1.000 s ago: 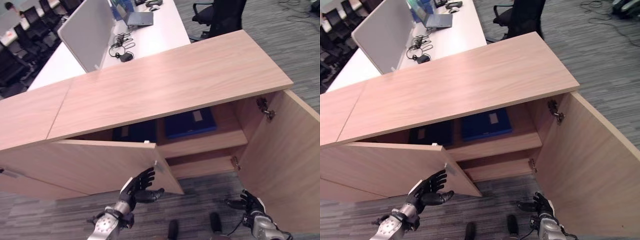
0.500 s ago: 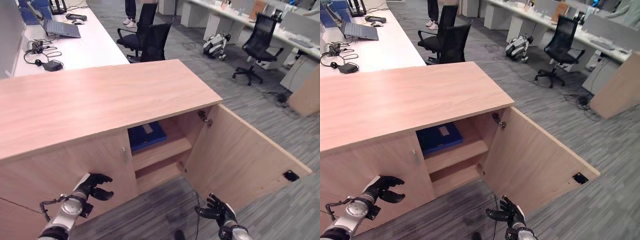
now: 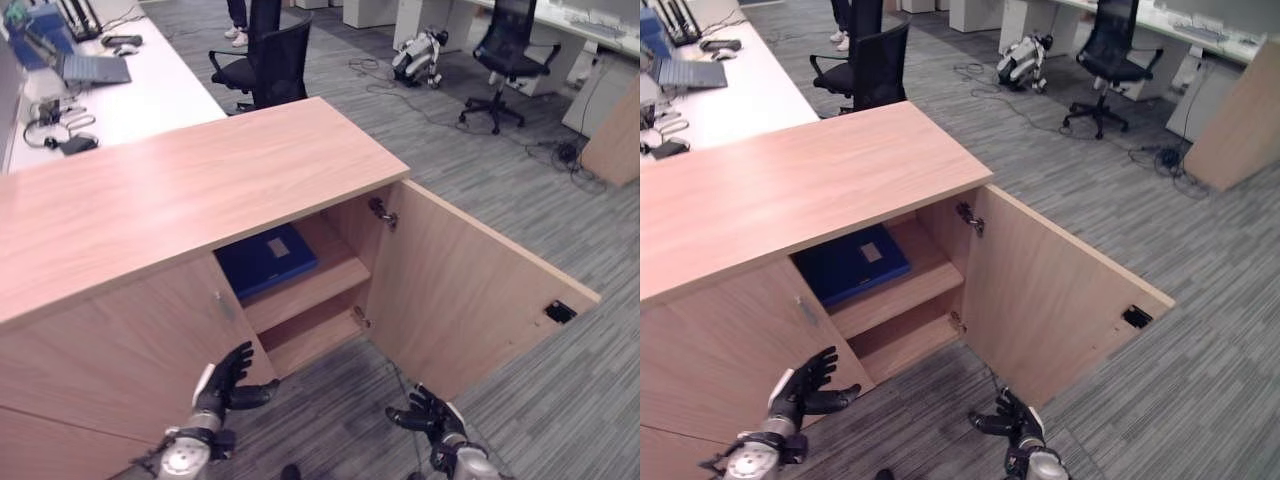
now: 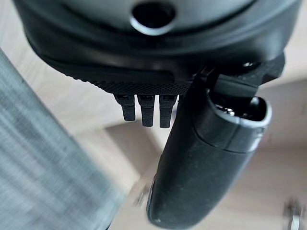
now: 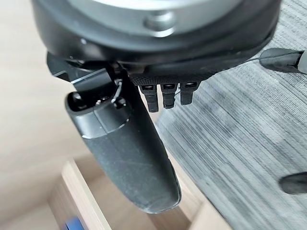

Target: Put the empty folder in the office cabinet

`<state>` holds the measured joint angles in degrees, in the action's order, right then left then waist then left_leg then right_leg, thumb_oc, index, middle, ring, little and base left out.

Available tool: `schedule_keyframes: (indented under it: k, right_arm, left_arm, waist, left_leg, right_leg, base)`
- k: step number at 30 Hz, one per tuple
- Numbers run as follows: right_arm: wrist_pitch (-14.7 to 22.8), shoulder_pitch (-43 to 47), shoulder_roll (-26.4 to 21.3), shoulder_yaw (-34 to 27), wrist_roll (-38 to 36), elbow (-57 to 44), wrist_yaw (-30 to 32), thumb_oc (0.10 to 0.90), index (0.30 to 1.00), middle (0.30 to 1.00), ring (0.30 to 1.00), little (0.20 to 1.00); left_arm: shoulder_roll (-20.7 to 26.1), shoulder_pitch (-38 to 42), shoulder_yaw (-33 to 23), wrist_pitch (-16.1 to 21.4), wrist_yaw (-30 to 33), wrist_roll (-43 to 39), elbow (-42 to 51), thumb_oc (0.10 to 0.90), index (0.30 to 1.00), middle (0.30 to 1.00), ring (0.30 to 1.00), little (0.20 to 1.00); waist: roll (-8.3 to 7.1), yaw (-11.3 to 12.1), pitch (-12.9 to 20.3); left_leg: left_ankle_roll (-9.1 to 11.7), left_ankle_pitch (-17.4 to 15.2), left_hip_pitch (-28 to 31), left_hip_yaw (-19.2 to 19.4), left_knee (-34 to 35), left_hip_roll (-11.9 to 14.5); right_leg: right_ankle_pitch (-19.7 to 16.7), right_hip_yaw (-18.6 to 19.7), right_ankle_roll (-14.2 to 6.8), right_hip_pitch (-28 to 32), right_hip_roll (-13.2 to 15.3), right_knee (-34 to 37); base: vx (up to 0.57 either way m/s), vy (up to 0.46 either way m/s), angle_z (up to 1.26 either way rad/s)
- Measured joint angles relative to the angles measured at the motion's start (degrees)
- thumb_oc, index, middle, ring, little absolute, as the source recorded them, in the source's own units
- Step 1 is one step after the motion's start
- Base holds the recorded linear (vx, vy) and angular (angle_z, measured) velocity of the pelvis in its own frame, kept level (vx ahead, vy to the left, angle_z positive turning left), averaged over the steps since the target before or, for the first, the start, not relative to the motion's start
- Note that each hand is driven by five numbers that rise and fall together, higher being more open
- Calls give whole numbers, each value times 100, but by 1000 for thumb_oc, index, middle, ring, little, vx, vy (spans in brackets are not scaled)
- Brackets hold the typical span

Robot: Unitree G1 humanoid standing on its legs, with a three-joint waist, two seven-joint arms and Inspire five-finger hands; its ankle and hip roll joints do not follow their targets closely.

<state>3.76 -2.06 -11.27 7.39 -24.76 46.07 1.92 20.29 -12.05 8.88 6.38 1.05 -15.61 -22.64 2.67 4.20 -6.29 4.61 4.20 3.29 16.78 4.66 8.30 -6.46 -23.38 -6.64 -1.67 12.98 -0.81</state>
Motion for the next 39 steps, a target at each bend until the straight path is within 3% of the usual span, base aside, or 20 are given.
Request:
schedule_keyframes:
  k: [1, 3, 8, 11, 14, 17, 18, 19, 20, 22, 23, 24, 25, 26, 29, 33, 39]
  right_arm:
    - [-38, -118, -279, -35, 0, 13, 20, 800, 900, 900, 900, 900]
    - [-48, -352, -526, -21, 3, 31, 21, 800, 900, 900, 900, 900]
    - [-58, -440, -753, 82, 167, 34, 9, 800, 900, 900, 900, 900]
    - [-55, -401, -843, 92, 172, 34, 8, 800, 900, 900, 900, 900]
    - [-49, -332, -909, 75, 163, 42, 21, 800, 900, 900, 900, 900]
    - [-49, -247, -969, 51, 154, 42, 84, 800, 900, 900, 900, 900]
    - [-48, -172, -1047, 46, 153, 42, 115, 800, 900, 900, 900, 900]
    - [-45, -103, -1099, 33, 153, 35, 138, 800, 900, 900, 900, 900]
    - [-28, 40, -1169, -71, 153, 41, 172, 800, 900, 900, 900, 900]
    - [-26, 98, -1170, -223, 152, 90, 200, 800, 900, 900, 900, 900]
    - [-29, 90, -1175, -248, 151, 120, 216, 800, 900, 900, 900, 900]
    - [-29, 92, -1166, -271, 149, 156, 238, 800, 900, 900, 900, 900]
    - [-37, 96, -1119, -264, 141, 164, 255, 800, 900, 900, 900, 900]
    - [-54, 56, -1079, -267, 85, 159, 243, 800, 900, 900, 900, 900]
    - [-85, 109, -1093, -372, -84, 153, 342, 800, 900, 900, 900, 900]
    - [-87, 479, -1296, -373, -95, 7, 419, 800, 900, 900, 900, 900]
    - [-14, 1449, -1624, -352, -128, -128, 465, 800, 900, 900, 900, 900]
  left_arm:
    - [-281, 1, 4, 1, -88, -1, -30, 800, 900, 900, 900, 900]
    - [-372, 14, 11, 1, -178, -3, -53, 800, 900, 900, 900, 900]
    - [-351, 68, 14, -10, -186, -3, -233, 800, 900, 900, 900, 900]
    - [-362, 67, 31, -20, -189, -6, -435, 800, 900, 900, 900, 900]
    - [-371, 73, 81, -30, -188, -55, -615, 800, 900, 900, 900, 900]
    - [-372, 76, 213, -53, -189, -206, -635, 800, 900, 900, 900, 900]
    - [-395, 163, 293, -55, -188, -206, -668, 800, 900, 900, 900, 900]
    - [-441, 177, 326, -55, -190, -206, -665, 800, 900, 900, 900, 900]
    - [-513, 175, 358, -58, -200, -205, -670, 800, 900, 900, 900, 900]
    - [-533, 167, 390, -62, -238, -204, -680, 800, 900, 900, 900, 900]
    - [-538, 171, 395, -64, -265, -203, -722, 800, 900, 900, 900, 900]
    - [-519, 163, 392, -63, -273, -200, -734, 800, 900, 900, 900, 900]
    - [-505, 181, 373, -73, -266, -198, -793, 800, 900, 900, 900, 900]
    - [-420, 168, 373, -109, -278, -195, -823, 800, 900, 900, 900, 900]
    - [-333, 109, 392, -147, -294, -160, -827, 800, 900, 900, 900, 900]
    - [-313, -21, 370, -146, -296, -158, -820, 800, 900, 900, 900, 900]
    - [-311, -17, 375, -141, -382, -146, -811, 800, 900, 900, 900, 900]
  waist:
    - [220, -43, 28]
    - [321, -126, 32]
    - [403, -349, 36]
    - [526, -406, 33]
    - [574, -379, -4]
    - [525, -392, -45]
    - [446, -372, -92]
    - [368, -363, -107]
    - [309, -323, -127]
    - [390, -388, -124]
    - [474, -394, -119]
    - [598, -374, -128]
    - [607, -330, -111]
    - [451, -408, -107]
    - [330, -380, -119]
    - [375, -370, -107]
    - [387, -213, -103]
  left_leg:
    - [4, 3, 57, -12, 0, 86]
    - [64, -37, 183, -22, -75, 276]
    - [48, -104, 194, -11, -184, 575]
    - [-74, -194, 205, -6, -378, 677]
    - [-12, -115, 122, -76, -876, 790]
    - [396, 206, -40, -351, -1279, 717]
    - [434, 100, -424, -804, -1757, 547]
    - [496, -133, -515, -1186, -1702, 220]
    - [392, -271, -485, -1443, -997, -274]
    - [250, -247, -462, -1394, -462, -481]
    - [155, -303, -398, -1393, -328, -494]
    - [-184, -336, -297, -1542, -224, -450]
    - [-195, -253, -309, -1516, -233, -423]
    - [-220, -238, -296, -1485, -157, -425]
    - [-321, -60, -75, -1503, 21, -465]
    - [-305, -104, 97, -1537, 21, -457]
    - [-276, -88, 203, -1572, -4, -448]
  right_leg:
    - [-110, 6, 63, 157, -170, 296]
    - [-123, 68, 51, 395, -411, 634]
    - [-29, 153, 226, 397, -710, 635]
    - [25, 307, 343, 399, -828, 634]
    - [53, 553, 435, 434, -866, 635]
    - [70, 722, 495, 430, -798, 635]
    - [27, 874, 622, 409, -670, 635]
    - [10, 936, 640, 294, -519, 635]
    - [7, 1125, 637, 151, -341, 633]
    - [-64, 1155, 568, 102, -394, 635]
    - [-71, 1163, 565, 124, -519, 634]
    - [-87, 1195, 554, 136, -766, 634]
    - [-111, 1197, 514, 159, -779, 635]
    - [-80, 1098, 455, 163, -753, 586]
    - [-89, 1113, 427, 267, -718, 635]
    - [-25, 1013, 294, 485, -712, 636]
    - [-34, 931, 299, 623, -727, 636]
  base:
    - [50, -424, -19]
    - [57, -510, -25]
    - [48, -311, -13]
    - [39, -254, -21]
    - [28, -168, -38]
    - [11, -85, -23]
    - [25, -40, -25]
    - [48, -13, -46]
    - [24, 3, -46]
    - [48, 3, -30]
    - [63, 5, -42]
    - [65, 4, -57]
    - [84, 24, -44]
    - [66, 20, -15]
    - [37, 25, 8]
    - [27, 34, 10]
    - [-4, 30, 7]
